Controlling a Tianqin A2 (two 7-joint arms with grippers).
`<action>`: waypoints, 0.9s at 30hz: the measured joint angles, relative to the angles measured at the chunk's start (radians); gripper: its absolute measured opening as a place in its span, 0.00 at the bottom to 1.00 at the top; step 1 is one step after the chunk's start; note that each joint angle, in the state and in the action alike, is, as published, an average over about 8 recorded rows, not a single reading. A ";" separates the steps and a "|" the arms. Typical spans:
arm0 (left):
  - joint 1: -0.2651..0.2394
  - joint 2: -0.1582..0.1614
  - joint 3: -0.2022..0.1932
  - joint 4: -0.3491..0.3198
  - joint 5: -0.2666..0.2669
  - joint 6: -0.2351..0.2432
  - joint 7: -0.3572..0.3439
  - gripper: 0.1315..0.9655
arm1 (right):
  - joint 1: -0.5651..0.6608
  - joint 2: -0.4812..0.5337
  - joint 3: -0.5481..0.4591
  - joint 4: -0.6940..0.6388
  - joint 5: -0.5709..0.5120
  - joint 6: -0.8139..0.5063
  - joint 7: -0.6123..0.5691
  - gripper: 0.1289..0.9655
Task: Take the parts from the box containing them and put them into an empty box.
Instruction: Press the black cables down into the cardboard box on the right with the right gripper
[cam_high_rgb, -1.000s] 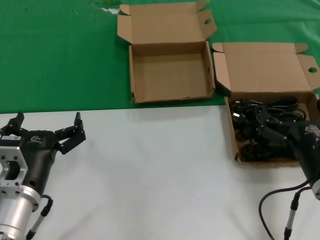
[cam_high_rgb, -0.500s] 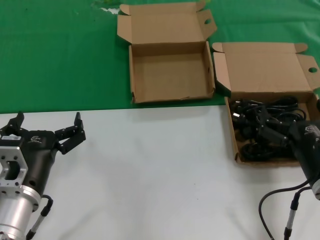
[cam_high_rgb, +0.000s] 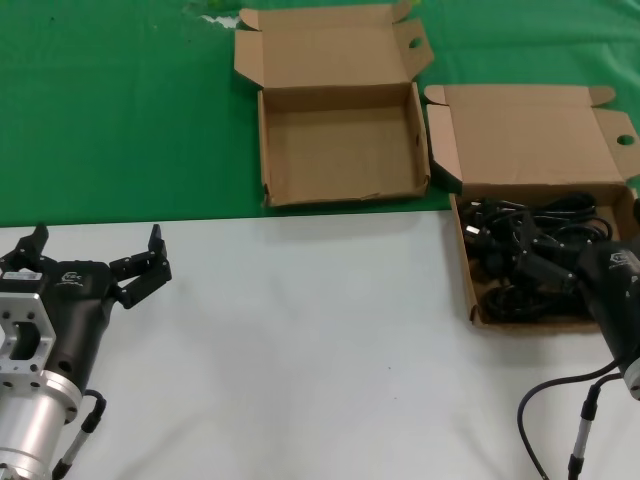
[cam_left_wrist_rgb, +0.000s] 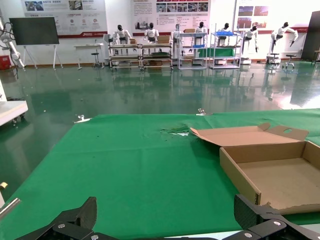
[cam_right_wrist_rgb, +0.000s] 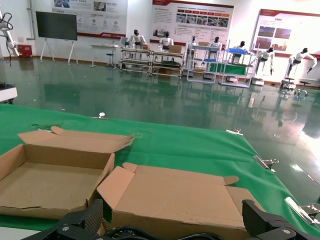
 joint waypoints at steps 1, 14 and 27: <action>0.000 0.000 0.000 0.000 0.000 0.000 0.000 0.99 | 0.000 0.000 0.000 0.000 0.000 0.000 0.000 1.00; 0.000 0.000 0.000 0.000 0.000 0.000 0.000 0.91 | 0.000 0.000 0.000 0.000 0.000 0.000 0.000 1.00; 0.000 0.000 0.000 0.000 0.000 0.000 0.000 0.66 | -0.001 0.008 -0.012 0.002 0.002 0.008 0.004 1.00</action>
